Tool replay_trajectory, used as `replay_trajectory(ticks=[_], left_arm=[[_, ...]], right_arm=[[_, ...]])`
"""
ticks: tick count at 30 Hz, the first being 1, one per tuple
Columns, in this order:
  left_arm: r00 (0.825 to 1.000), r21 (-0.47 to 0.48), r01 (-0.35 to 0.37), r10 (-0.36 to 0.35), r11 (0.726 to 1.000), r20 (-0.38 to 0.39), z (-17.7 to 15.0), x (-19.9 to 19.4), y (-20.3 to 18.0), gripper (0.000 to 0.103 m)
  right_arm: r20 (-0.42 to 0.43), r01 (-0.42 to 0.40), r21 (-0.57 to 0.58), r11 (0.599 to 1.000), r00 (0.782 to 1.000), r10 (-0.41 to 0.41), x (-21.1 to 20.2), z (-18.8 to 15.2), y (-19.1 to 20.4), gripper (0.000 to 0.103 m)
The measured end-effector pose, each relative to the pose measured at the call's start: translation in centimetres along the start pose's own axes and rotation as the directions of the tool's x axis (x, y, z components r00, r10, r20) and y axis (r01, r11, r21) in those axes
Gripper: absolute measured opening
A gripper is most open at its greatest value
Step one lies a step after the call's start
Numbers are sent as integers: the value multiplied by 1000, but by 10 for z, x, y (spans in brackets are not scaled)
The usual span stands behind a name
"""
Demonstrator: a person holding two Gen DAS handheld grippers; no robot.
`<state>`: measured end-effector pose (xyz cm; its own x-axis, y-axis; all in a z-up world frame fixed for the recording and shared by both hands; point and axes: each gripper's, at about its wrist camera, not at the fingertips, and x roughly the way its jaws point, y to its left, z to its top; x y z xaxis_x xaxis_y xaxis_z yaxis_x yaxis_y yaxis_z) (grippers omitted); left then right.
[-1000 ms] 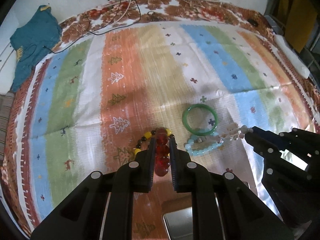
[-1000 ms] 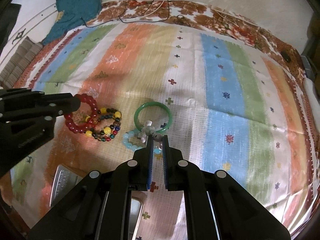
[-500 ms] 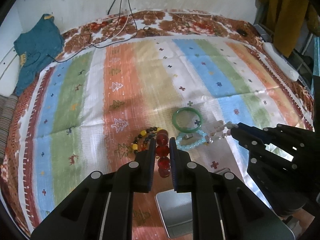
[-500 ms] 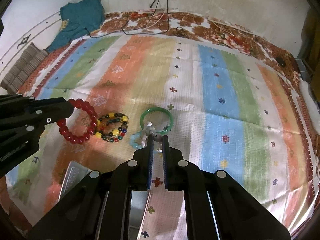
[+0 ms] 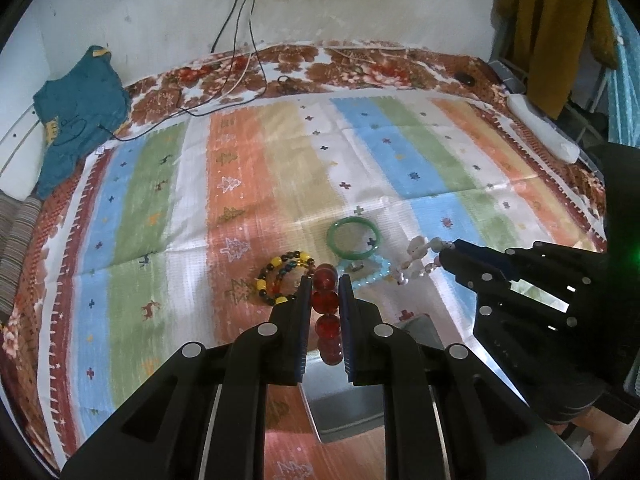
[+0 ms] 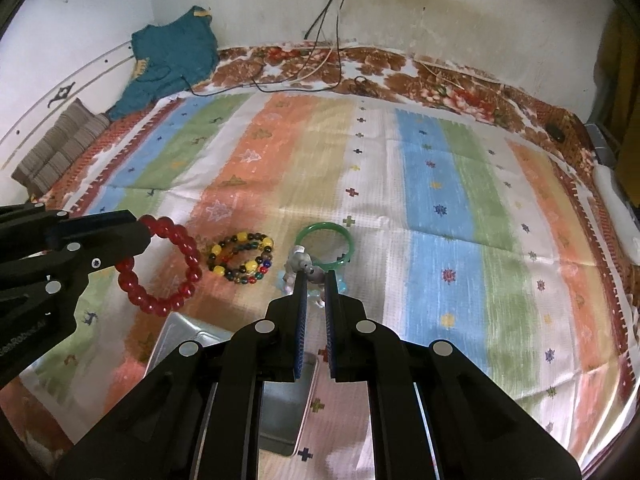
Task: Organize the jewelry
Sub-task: 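Lift the red bead bracelet with the left tool and carry it over the tin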
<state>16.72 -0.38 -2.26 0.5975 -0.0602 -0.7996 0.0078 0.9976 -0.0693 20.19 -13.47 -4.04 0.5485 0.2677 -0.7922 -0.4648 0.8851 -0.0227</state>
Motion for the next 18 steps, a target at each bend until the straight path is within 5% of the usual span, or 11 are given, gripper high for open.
replay_trajectory(ticks=[18], left_arm=[[999,27,25,-27,999,43,-32,-32,-14,13]], right_arm=[[42,-37,-20,999,998,37,-34,-30,13,10]])
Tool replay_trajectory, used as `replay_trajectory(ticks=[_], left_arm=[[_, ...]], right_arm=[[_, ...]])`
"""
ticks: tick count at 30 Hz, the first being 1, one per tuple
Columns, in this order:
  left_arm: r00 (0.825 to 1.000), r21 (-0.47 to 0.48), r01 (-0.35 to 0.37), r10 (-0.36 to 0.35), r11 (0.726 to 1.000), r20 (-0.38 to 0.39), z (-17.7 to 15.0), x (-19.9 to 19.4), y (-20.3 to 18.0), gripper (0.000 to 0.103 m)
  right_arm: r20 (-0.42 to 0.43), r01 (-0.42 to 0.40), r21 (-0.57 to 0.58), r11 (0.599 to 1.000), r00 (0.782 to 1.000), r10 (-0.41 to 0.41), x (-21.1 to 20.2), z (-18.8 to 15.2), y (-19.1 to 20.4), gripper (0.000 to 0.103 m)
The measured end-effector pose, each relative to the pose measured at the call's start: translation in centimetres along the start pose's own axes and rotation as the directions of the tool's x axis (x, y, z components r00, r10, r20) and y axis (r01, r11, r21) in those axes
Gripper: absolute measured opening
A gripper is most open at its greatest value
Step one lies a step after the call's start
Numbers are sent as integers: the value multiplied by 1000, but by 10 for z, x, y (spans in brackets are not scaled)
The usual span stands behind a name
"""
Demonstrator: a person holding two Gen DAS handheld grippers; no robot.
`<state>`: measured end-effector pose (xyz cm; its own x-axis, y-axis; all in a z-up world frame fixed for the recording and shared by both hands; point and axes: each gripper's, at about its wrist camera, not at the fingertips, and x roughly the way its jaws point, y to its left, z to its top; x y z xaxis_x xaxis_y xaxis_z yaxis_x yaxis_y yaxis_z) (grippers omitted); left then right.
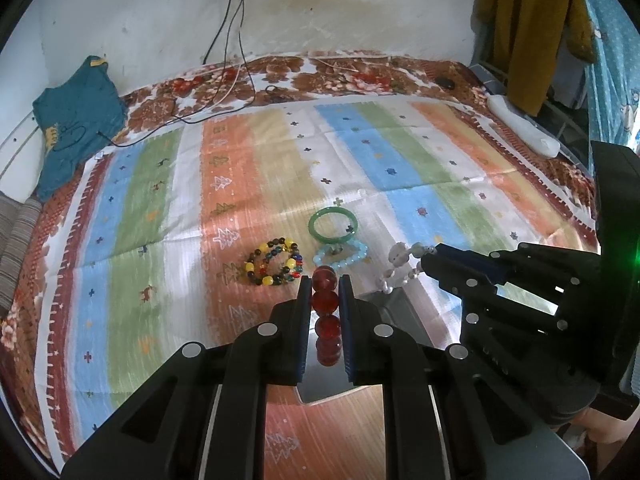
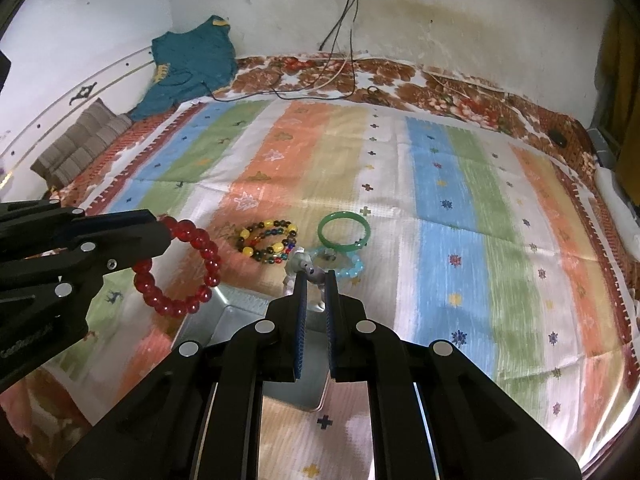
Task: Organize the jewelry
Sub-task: 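Lift the red bead bracelet with the left tool and carry it over the tin, then open the left tool to drop the red bracelet into the tin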
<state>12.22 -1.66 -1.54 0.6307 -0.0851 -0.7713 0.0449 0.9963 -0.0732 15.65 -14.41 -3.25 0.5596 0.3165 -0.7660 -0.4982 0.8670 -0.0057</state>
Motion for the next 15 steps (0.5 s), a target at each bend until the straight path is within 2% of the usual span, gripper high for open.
replay_trajectory(ticks=[10,13,15], left_arm=[[1000,-12,20,-21,1000,-18,-11,-3,-1,13],[999,-16,3,-3,1000,-40,-13,1,0,14],[999,-22,-5,4,1000,-44,-13,2,3,19]], right_arm=[[-10,-24,-12,1000,1000,24,-8,-12,7,10],[-34,-37,-2,999,999,37,-4,-14,6,10],[-52,-37,4,999,998,37,-1,-14,4,13]])
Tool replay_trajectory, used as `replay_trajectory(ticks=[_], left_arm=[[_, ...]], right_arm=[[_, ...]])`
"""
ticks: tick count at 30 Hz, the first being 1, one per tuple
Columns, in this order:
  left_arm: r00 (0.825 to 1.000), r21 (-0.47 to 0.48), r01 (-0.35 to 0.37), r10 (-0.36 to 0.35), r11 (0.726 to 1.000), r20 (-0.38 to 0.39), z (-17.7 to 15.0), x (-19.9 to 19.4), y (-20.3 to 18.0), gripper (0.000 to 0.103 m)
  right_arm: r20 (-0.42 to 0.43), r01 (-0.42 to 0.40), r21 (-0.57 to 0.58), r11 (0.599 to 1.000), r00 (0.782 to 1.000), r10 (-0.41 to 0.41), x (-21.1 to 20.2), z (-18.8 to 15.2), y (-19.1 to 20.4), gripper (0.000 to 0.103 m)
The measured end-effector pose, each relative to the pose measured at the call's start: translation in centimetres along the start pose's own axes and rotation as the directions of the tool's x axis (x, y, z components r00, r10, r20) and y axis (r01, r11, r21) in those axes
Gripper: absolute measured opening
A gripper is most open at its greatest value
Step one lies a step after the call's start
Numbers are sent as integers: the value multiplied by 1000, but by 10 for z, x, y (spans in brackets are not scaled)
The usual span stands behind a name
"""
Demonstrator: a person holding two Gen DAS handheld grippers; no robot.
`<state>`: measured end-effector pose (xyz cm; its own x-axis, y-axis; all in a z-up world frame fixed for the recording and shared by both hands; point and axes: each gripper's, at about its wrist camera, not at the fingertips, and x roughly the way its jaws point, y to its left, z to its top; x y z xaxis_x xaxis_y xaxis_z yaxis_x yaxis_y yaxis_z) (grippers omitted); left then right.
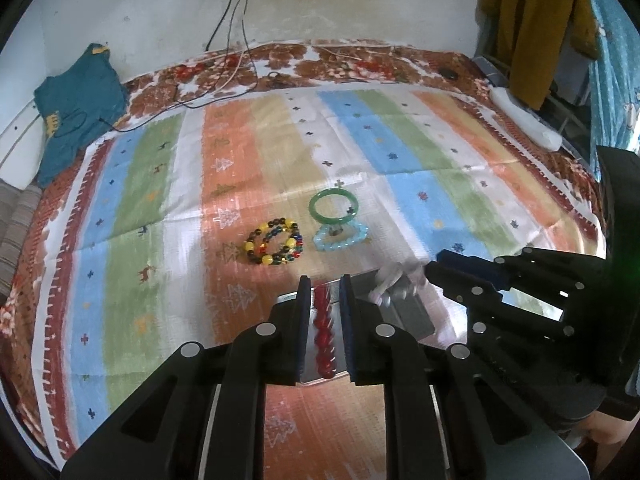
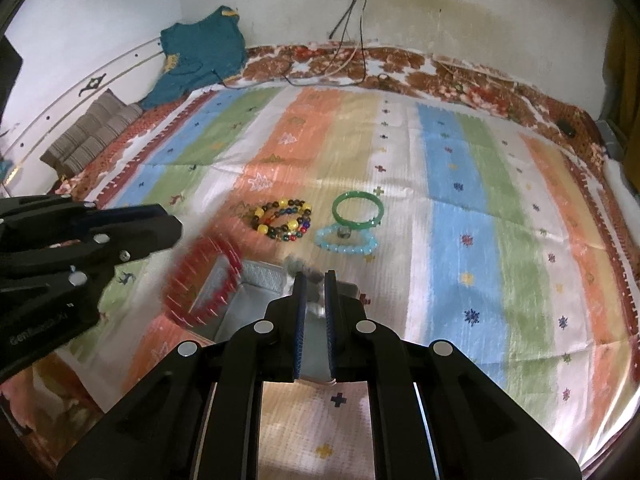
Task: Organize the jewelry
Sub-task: 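Open the left tool to drop the red bracelet into the tin, then move the left tool toward the yellow-and-dark bead bracelet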
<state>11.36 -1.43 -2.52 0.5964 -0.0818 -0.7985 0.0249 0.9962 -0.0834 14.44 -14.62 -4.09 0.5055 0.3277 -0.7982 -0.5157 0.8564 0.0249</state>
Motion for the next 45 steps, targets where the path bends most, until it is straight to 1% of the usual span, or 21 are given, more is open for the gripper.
replay_trajectory(ticks=[1,3,6,12,14,16,20,24,26,28,33,35,37,45], left_arm=[[1000,-7,-4,4,1000,-1,0,0,2,24],[1000,-15,-19,19,1000,-5,1,1,4,25],[999,-28,-31,31,999,-13,1,3,8,29],[998,-68,-56,54,996,-27,2,6,20,39],[998,-81,-64,62,995,-34,3,9,25,45],[996,-102,-77,73,992,-44,5,13,32,47],[994,-131,-100,93,986,-62,8,21,43,56],[993,-139,-108,99,984,-71,11,26,48,61],[992,-141,-111,102,984,-71,13,28,49,65],[992,-137,-117,108,984,-71,15,30,50,69],[989,-128,-135,125,983,-84,20,40,52,74],[987,-120,-144,133,982,-90,21,44,53,78],[986,-121,-150,138,981,-97,24,50,57,79],[977,-127,-180,162,975,-137,34,75,69,80]], right_arm=[[-3,4,3,1000,1000,-4,1,0,-1,21],[-11,28,5,1000,1000,-28,2,-1,-3,31],[-17,42,12,999,999,-42,4,-1,-5,31],[-44,56,43,997,998,-54,10,1,-15,41],[-52,65,52,997,997,-62,12,3,-19,44],[-59,71,56,996,996,-68,15,4,-21,48],[-77,78,68,995,994,-73,21,8,-26,51],[-89,82,74,994,993,-76,28,12,-29,55],[-94,82,75,994,993,-75,30,13,-30,57],[-101,83,75,994,992,-75,32,15,-30,64],[-121,88,74,993,990,-79,40,17,-33,68],[-126,88,80,993,989,-77,42,19,-35,70],[-128,79,81,994,989,-68,45,21,-35,72],[-161,93,69,993,984,-80,63,31,-40,73]])
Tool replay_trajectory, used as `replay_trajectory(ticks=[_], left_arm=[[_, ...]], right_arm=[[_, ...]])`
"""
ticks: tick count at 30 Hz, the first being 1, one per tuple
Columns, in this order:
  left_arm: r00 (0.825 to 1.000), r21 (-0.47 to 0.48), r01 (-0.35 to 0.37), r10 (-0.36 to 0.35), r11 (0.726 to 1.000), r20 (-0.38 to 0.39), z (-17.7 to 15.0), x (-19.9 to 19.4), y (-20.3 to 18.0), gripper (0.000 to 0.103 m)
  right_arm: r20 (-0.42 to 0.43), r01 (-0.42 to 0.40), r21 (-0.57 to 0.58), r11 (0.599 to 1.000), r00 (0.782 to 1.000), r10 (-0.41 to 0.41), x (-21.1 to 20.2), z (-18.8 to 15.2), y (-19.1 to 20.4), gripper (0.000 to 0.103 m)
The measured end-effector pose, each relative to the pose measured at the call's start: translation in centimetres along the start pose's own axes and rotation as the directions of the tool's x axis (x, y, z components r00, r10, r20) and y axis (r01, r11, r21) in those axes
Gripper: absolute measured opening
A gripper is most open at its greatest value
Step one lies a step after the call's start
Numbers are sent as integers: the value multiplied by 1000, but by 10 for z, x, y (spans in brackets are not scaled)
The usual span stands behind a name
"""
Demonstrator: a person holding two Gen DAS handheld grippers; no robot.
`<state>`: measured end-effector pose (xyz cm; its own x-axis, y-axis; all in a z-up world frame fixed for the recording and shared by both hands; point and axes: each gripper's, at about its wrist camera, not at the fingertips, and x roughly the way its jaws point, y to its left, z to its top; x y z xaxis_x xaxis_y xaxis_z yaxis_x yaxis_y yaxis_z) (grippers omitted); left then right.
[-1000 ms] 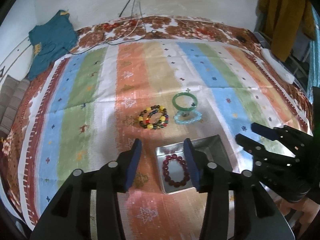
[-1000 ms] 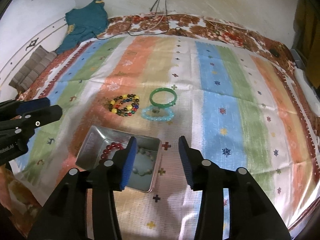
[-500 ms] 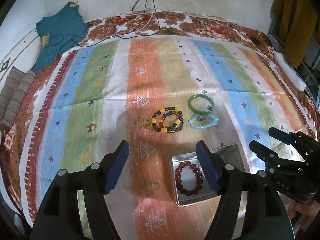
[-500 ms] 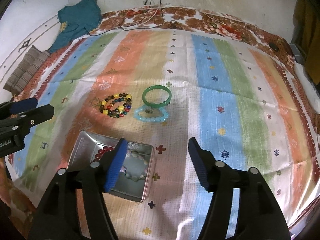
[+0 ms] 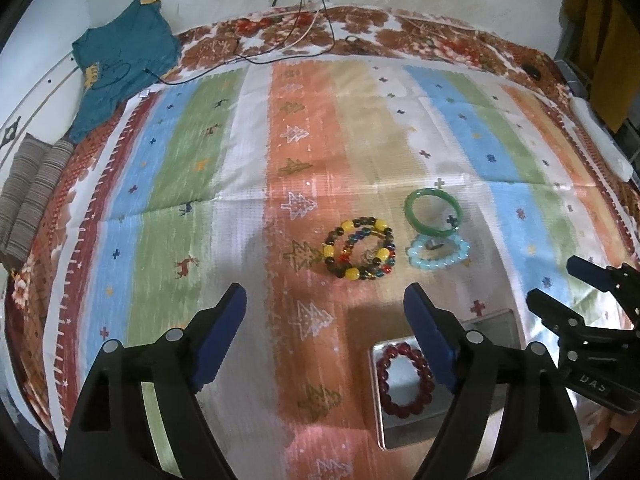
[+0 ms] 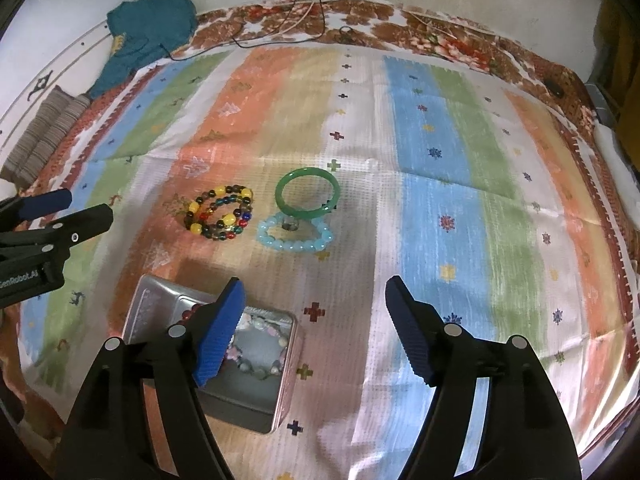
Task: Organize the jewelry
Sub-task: 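Move the left tool toward the yellow-and-dark bead bracelet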
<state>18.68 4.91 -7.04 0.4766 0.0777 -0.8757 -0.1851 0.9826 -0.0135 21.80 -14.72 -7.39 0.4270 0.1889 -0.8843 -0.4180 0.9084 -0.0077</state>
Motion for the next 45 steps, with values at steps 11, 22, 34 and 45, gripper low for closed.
replay_trajectory(ticks=[11,22,34,45], left_arm=[[998,34,-40,42,999,-54,15,34,-3,80],[997,55,-42,46,998,-69,26,49,-7,80],[992,85,-54,64,995,-113,34,77,-10,80],[984,89,-73,86,993,-154,39,101,-8,80]], right_arm=[[-49,23,2,1000,999,-22,28,17,-8,73],[-94,38,5,999,995,-37,53,28,-11,73],[-129,51,4,999,990,-50,76,36,-14,73],[-168,59,6,998,984,-57,101,43,-16,73]])
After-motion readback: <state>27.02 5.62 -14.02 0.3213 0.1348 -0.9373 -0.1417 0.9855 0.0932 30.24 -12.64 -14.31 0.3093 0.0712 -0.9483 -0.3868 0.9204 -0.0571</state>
